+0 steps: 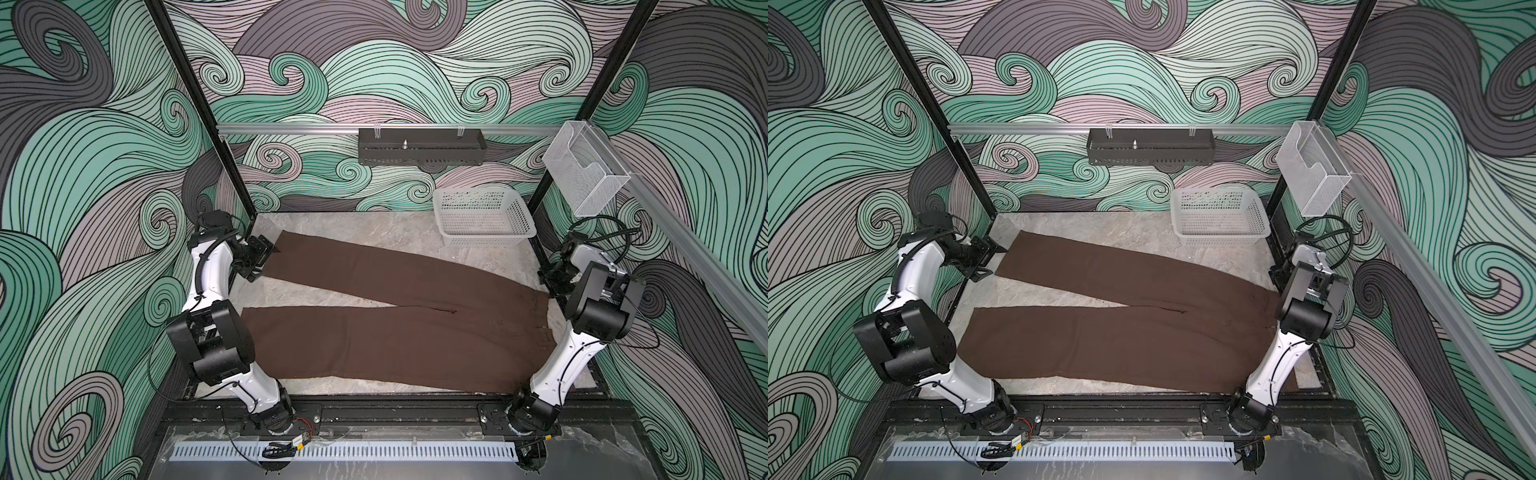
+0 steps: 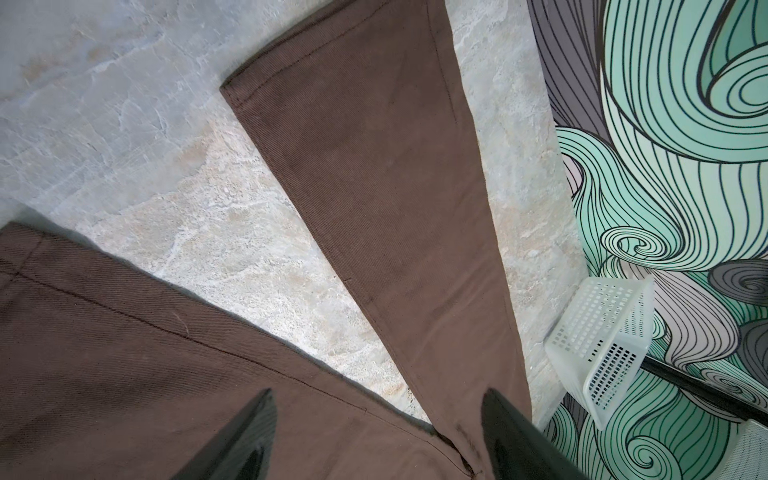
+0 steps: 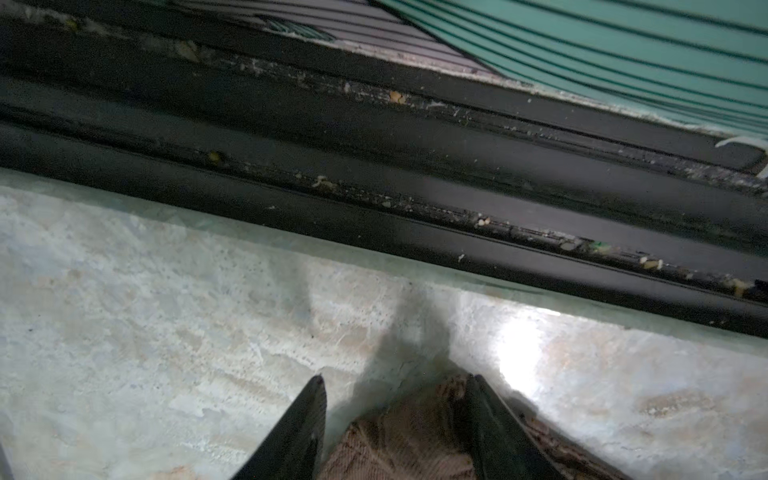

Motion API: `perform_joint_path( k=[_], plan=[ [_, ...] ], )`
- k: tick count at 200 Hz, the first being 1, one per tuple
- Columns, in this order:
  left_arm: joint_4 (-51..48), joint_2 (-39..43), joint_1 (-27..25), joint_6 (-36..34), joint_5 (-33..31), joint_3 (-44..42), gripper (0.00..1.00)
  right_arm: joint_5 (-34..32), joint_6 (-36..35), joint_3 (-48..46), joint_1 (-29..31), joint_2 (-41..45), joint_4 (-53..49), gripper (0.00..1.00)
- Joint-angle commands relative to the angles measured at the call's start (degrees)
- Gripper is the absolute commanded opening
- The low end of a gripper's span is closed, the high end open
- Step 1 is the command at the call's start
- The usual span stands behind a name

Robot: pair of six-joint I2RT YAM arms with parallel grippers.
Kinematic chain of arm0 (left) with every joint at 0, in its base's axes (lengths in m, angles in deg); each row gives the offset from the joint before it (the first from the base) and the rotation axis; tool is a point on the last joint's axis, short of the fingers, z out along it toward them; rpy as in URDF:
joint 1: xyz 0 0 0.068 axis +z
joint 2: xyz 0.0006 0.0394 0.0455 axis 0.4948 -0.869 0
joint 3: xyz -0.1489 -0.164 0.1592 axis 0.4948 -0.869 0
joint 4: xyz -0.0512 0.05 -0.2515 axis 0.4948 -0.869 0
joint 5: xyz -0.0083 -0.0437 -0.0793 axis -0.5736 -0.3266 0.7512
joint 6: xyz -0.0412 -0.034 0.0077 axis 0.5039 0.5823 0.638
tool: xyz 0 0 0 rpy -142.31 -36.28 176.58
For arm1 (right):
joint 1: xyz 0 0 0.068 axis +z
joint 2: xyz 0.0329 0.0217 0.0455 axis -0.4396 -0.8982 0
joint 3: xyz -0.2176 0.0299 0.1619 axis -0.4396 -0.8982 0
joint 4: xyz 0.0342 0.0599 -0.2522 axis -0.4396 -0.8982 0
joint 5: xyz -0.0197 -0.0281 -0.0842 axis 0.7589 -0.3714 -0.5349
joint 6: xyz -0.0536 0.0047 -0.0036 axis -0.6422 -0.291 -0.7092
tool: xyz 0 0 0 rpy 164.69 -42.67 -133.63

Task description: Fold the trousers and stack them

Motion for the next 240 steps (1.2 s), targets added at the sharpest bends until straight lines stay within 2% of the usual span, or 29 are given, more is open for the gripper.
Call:
perform_joint_path(
  k=[1,13,44,59,106,138,183,211,240],
  plan=[
    [-1.0,-0.1,-0.2,0.3,-1.5,2.4,0.8,2.1,0.9,-0.9,0.3,0.0,-0.2,0.46],
    [-1.4,0.0,-0.2,0.1,-1.5,2.6,0.8,2.5,1.3,-1.4,0.3,0.4,0.1,0.39],
    [-1.7,0.2,-0.1,-0.3,-1.5,2.7,0.8,4.0,1.5,-2.4,0.3,2.2,1.1,0.09],
    [-1.7,0.2,-0.1,-0.4,-1.5,2.7,0.8,4.6,1.3,-2.5,0.3,3.6,1.0,0.0],
    [-0.6,-2.7,0.2,-0.9,-0.7,5.5,0.8,7.1,0.1,-2.3,0.2,11.3,1.3,0.0],
    [-0.7,-8.7,0.2,-1.0,1.2,10.5,0.8,8.4,-0.2,-3.7,0.1,14.7,2.3,0.0],
    [0.0,-17.9,0.4,-0.2,2.6,17.4,0.8,8.4,-0.2,-6.7,-0.2,15.1,3.6,0.0],
    [1.0,-23.8,0.4,1.1,2.8,23.2,0.81,9.0,-0.2,-7.5,-0.2,15.3,4.3,0.0],
    [0.7,-32.1,0.2,2.8,3.1,33.2,0.81,9.4,-0.1,-8.1,0.3,16.2,4.9,0.0]
  ],
)
